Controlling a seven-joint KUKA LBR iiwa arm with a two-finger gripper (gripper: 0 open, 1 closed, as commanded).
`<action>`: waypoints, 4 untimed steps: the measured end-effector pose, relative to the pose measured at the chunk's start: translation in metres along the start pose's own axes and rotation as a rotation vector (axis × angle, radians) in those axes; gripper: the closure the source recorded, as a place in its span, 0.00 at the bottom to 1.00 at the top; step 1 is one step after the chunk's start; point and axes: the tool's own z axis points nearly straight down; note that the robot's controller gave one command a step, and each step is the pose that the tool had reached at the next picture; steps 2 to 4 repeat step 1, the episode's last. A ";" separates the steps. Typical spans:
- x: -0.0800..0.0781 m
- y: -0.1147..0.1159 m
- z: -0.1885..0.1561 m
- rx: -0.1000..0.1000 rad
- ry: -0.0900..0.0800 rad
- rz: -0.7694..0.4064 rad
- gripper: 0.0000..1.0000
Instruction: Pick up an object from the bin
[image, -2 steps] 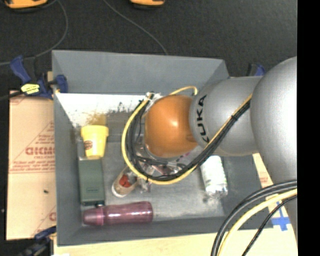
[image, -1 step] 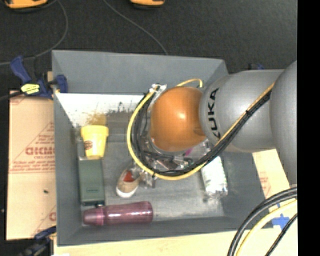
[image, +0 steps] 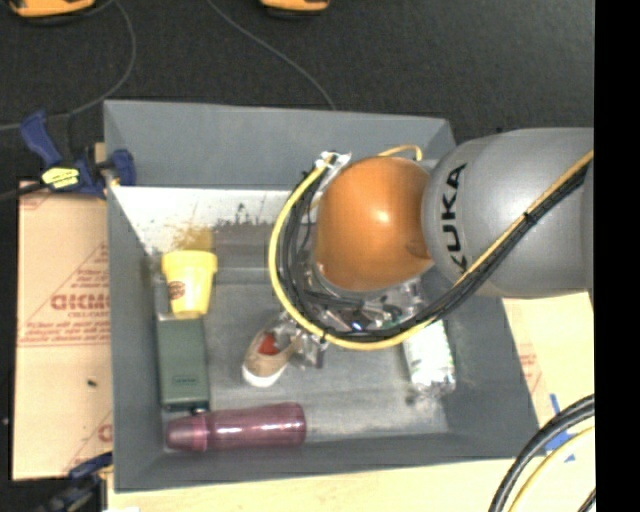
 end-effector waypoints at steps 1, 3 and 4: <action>0.006 0.001 -0.047 0.000 0.000 -0.006 1.00; 0.006 0.001 -0.047 0.000 0.000 -0.006 1.00; 0.006 0.001 -0.047 0.000 0.000 -0.006 1.00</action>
Offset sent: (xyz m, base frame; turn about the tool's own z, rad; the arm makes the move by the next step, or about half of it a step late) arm 0.0003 -0.0079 0.0841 0.0272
